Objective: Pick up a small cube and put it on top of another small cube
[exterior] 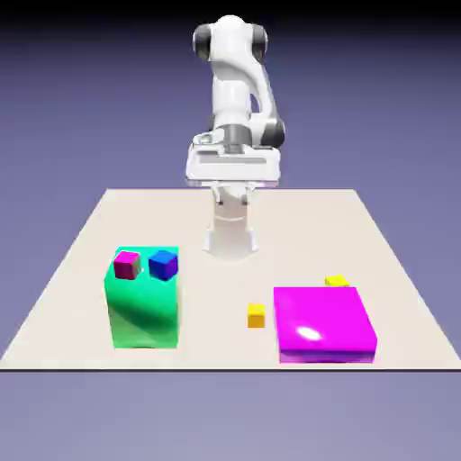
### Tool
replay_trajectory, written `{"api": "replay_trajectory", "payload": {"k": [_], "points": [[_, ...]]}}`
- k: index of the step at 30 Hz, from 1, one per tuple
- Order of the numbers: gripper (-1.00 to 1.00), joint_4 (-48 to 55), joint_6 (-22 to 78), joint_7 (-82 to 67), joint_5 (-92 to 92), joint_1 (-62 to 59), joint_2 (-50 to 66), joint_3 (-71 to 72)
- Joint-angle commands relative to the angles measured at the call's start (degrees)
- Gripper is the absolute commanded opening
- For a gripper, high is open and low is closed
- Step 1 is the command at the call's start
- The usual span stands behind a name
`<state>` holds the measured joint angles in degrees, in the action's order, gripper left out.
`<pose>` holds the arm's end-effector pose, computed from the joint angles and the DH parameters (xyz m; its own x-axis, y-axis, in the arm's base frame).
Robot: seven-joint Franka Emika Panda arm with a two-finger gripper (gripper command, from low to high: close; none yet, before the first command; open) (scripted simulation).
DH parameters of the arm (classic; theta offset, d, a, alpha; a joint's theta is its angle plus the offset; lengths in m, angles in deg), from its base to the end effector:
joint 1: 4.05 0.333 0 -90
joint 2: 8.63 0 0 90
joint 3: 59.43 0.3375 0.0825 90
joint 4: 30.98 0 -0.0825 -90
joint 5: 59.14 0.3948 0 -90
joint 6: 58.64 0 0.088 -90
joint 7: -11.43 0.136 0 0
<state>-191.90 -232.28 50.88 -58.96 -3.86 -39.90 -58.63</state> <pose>0.4097 0.0068 0.4391 0.5639 -0.6254 0.5393 -0.4469 -0.7803 -0.4376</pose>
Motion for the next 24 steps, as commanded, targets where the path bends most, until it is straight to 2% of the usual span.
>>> {"api": "replay_trajectory", "payload": {"k": [1,24], "points": [[0.00,0.1,0.3,-2.5,0.1,-0.4,1.2,0.7],[0.00,1.6,7.3,-59.8,3.5,-9.8,27.6,15.8]]}}
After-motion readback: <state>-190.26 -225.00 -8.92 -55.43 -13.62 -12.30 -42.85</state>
